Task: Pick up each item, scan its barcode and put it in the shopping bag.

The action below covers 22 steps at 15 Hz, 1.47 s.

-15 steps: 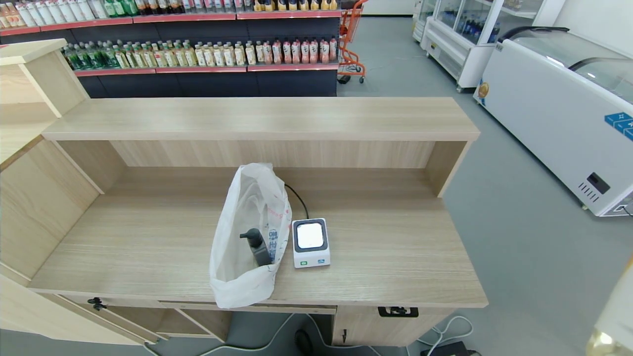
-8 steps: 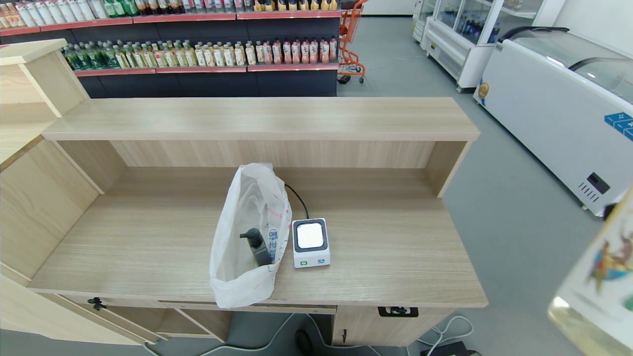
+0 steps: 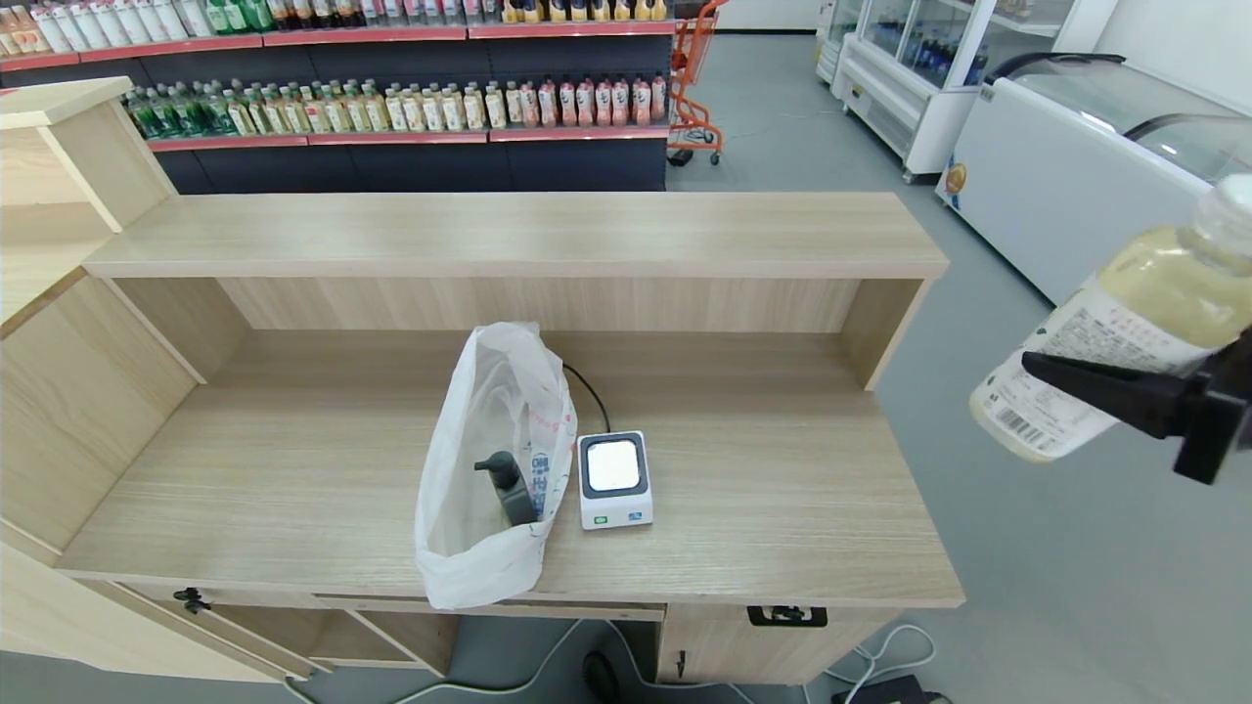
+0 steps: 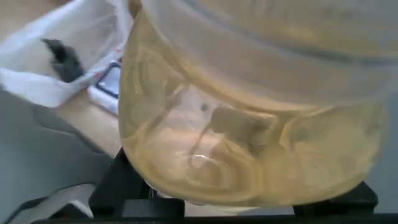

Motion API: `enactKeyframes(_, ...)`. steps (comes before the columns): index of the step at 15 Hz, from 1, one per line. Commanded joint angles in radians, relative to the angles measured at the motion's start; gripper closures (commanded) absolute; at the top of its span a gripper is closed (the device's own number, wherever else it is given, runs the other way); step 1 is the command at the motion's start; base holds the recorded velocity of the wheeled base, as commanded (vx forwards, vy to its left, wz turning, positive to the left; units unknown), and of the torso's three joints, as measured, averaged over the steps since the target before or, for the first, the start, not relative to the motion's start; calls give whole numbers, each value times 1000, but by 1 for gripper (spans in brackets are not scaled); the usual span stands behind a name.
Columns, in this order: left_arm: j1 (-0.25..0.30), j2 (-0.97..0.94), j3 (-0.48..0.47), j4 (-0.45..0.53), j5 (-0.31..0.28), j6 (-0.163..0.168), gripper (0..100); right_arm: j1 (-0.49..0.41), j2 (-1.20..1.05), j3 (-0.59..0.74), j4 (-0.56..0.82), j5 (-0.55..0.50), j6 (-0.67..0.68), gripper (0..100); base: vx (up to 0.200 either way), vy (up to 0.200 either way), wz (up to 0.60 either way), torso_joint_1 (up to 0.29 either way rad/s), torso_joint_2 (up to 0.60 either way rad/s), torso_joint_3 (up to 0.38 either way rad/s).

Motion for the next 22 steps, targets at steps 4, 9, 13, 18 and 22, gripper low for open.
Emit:
enactKeyframes(4, 0, 0, 0, 0, 1, 1, 100, -109, 200, 168, -276, -33, -219, 100, 0, 0, 0, 0, 0, 0)
enactKeyframes(9, 0, 1, 0, 0, -1, 1, 100, -149, 208, 184, -277, -32, -461, 100, 0, 0, 0, 0, 0, 0)
enactKeyframes(13, 0, 0, 0, 0, -1, 3, 100, -141, 209, 188, -277, -29, -537, 100, 0, 0, 0, 0, 0, 0)
enactKeyframes(18, 0, 0, 0, 1, -1, 3, 100, -141, 200, 219, -277, -27, -560, 100, 0, 40, 0, 0, 0, 0)
enactKeyframes(22, 0, 0, 0, 1, -1, 3, 100, -117, 209, 198, -277, -32, -598, 100, 0, 200, 0, 0, 5, 1)
